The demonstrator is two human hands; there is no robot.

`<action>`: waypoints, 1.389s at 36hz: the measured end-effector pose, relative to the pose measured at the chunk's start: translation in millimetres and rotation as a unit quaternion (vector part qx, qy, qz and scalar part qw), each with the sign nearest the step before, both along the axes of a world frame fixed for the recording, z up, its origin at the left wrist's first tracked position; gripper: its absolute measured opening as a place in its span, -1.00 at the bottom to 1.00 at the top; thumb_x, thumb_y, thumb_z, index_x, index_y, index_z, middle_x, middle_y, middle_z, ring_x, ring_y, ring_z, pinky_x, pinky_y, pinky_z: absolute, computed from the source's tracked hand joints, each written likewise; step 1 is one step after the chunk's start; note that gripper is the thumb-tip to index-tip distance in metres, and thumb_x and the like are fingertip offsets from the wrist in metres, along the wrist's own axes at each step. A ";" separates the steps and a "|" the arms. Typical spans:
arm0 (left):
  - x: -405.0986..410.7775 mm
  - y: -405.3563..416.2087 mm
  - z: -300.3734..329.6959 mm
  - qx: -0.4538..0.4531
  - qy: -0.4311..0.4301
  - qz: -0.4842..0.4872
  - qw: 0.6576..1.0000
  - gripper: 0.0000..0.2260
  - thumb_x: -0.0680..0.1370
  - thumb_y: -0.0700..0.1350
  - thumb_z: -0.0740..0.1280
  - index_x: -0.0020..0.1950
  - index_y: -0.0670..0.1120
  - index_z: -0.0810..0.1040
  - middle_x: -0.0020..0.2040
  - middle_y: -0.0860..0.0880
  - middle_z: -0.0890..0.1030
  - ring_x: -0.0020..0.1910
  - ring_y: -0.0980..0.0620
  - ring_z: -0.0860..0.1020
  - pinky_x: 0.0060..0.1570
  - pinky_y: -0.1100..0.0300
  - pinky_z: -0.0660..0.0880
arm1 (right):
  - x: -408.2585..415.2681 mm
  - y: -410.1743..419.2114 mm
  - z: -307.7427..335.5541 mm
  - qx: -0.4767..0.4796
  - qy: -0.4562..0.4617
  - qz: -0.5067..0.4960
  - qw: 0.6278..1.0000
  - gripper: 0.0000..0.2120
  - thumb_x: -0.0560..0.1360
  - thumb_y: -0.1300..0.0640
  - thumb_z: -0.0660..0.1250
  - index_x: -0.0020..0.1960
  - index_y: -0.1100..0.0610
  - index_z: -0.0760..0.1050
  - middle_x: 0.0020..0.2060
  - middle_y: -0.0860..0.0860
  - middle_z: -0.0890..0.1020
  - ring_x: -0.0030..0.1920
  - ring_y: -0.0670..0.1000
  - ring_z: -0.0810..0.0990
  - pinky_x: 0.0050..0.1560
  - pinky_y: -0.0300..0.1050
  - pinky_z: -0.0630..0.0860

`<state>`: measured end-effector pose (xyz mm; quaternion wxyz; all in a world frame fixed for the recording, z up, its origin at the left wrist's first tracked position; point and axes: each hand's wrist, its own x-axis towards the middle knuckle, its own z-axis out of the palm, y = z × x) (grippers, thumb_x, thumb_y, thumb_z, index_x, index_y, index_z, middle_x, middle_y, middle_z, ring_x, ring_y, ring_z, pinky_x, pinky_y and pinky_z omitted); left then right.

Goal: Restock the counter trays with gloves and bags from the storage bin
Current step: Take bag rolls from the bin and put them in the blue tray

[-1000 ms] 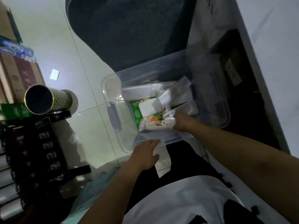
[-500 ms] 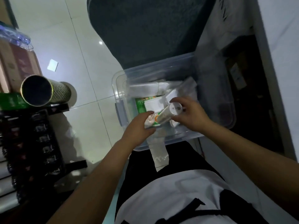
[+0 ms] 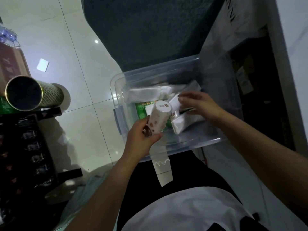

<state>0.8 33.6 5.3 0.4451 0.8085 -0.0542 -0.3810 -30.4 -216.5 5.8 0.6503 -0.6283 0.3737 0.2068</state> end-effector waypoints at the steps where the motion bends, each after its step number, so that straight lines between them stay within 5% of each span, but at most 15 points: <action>1: -2.2 1.8 -3.5 0.000 0.008 0.030 1.000 -0.48 0.36 -0.04 0.58 0.15 0.37 0.45 0.12 0.10 0.55 0.05 0.28 0.55 0.01 0.32 0.53 | 6.5 -2.7 -19.8 -0.066 0.032 0.006 0.997 -0.78 0.45 0.07 0.49 0.05 0.13 0.63 -0.07 0.09 0.66 -0.20 -0.08 0.66 -0.23 -0.22 0.55; 5: -13.0 5.7 -10.9 -0.005 0.044 0.115 0.992 -0.42 0.36 -0.09 0.59 0.34 0.08 0.51 0.20 0.07 0.56 0.15 0.13 0.58 0.11 0.17 0.56 | 31.2 -9.7 -87.4 -0.289 0.130 0.170 0.933 -0.61 0.42 -0.08 0.46 0.04 0.22 0.58 0.02 0.18 0.65 0.04 0.17 0.61 0.06 0.02 0.56; 8: -23.6 7.4 -14.2 -0.007 0.057 0.148 0.987 -0.43 0.35 -0.11 0.59 0.33 0.06 0.52 0.21 0.09 0.58 0.11 0.20 0.60 0.13 0.16 0.57 | 52.3 -6.0 -119.4 -0.310 0.165 0.247 0.903 -0.38 0.40 -0.23 0.40 0.31 0.13 0.45 0.26 0.16 0.54 0.25 0.20 0.49 0.25 0.12 0.46; 12: -35.2 9.8 -24.5 -0.001 0.071 0.171 0.983 -0.42 0.36 -0.14 0.59 0.34 0.03 0.52 0.21 0.07 0.60 0.12 0.14 0.61 0.16 0.05 0.58 | 75.3 2.2 -157.3 -0.323 0.219 0.273 0.879 -0.19 0.35 -0.31 0.39 0.42 0.15 0.33 0.35 0.16 0.43 0.33 0.22 0.39 0.29 0.15 0.38; 17: -36.2 11.5 -37.8 0.024 0.045 0.188 0.981 -0.40 0.36 -0.12 0.59 0.37 0.04 0.50 0.23 0.07 0.60 0.15 0.10 0.59 0.16 0.04 0.58 | 84.9 11.4 -185.5 -0.360 0.253 0.335 0.833 -0.21 0.44 -0.15 0.27 0.51 0.24 0.15 0.51 0.22 0.21 0.51 0.26 0.12 0.45 0.36 0.06; 21: -33.7 8.5 -38.8 0.024 0.037 0.207 0.977 -0.42 0.36 -0.13 0.58 0.35 0.03 0.51 0.23 0.06 0.59 0.16 0.08 0.59 0.17 0.05 0.58 | 87.1 12.9 -190.3 -0.366 0.260 0.342 0.825 -0.19 0.43 -0.11 0.26 0.54 0.23 0.08 0.55 0.22 0.10 0.53 0.26 0.04 0.45 0.36 -0.02; 24: -33.6 6.8 -31.3 0.018 0.040 0.213 0.976 -0.44 0.37 -0.16 0.57 0.33 0.07 0.51 0.22 0.06 0.61 0.16 0.09 0.60 0.18 0.04 0.58 | 83.7 9.1 -179.5 -0.358 0.246 0.302 0.849 -0.16 0.38 -0.11 0.35 0.52 0.21 0.13 0.51 0.21 0.17 0.50 0.25 0.13 0.44 0.28 0.08; 28: -32.9 3.8 -9.3 0.013 0.038 0.208 0.977 -0.47 0.38 -0.19 0.57 0.29 0.10 0.53 0.23 0.05 0.61 0.15 0.12 0.60 0.18 0.03 0.58 | 59.3 18.0 -137.4 -0.403 0.187 0.280 0.851 -0.38 0.38 -0.10 0.39 0.36 0.14 0.41 0.38 0.19 0.36 0.38 0.22 0.30 0.31 0.11 0.25; 36: -27.1 1.4 46.6 0.011 0.029 0.189 0.982 -0.45 0.39 -0.17 0.56 0.33 0.07 0.49 0.26 0.05 0.59 0.19 0.07 0.59 0.17 0.04 0.57 | -26.5 33.9 -33.6 -0.277 -0.091 0.092 0.952 -0.47 0.30 0.21 0.55 0.23 0.15 0.50 0.14 0.16 0.58 0.17 0.20 0.54 0.20 0.13 0.45; 40: -18.6 1.9 70.7 -0.008 0.012 0.158 0.987 -0.40 0.36 -0.17 0.58 0.31 0.16 0.44 0.16 0.25 0.60 0.07 0.25 0.60 -0.06 0.37 0.58 | -51.3 34.2 15.1 -0.204 -0.161 -0.011 0.966 -0.52 0.28 0.29 0.56 0.15 0.10 0.51 0.04 0.05 0.61 0.07 0.03 0.57 0.10 -0.25 0.47; 42: -12.8 3.6 80.5 -0.018 -0.001 0.144 0.989 -0.43 0.35 -0.19 0.59 0.17 0.27 0.43 0.05 0.36 0.60 0.00 0.35 0.59 -0.16 0.45 0.54 | -59.1 32.5 38.0 -0.158 -0.170 -0.068 0.970 -0.52 0.28 0.33 0.58 0.12 0.08 0.52 0.00 0.01 0.63 0.01 -0.04 0.59 0.08 -0.26 0.51; 46: -0.5 5.9 95.4 -0.055 0.009 0.105 0.993 -0.46 0.36 -0.18 0.59 0.12 0.29 0.44 0.12 0.25 0.60 0.07 0.23 0.61 -0.05 0.28 0.58 | -82.3 27.6 81.0 -0.112 -0.182 -0.171 0.962 -0.54 0.28 0.39 0.57 0.12 0.12 0.56 0.00 0.08 0.67 -0.04 -0.06 0.63 -0.07 -0.22 0.58; 50: 11.5 8.6 108.4 -0.103 0.025 0.036 0.994 -0.49 0.38 -0.18 0.57 0.11 0.28 0.44 0.15 0.22 0.58 0.12 0.11 0.60 0.07 0.12 0.57 | -114.8 40.0 125.5 -0.130 -0.210 -0.284 0.927 -0.54 0.30 0.38 0.54 0.15 0.15 0.57 0.05 0.15 0.67 0.04 0.07 0.63 0.03 -0.06 0.59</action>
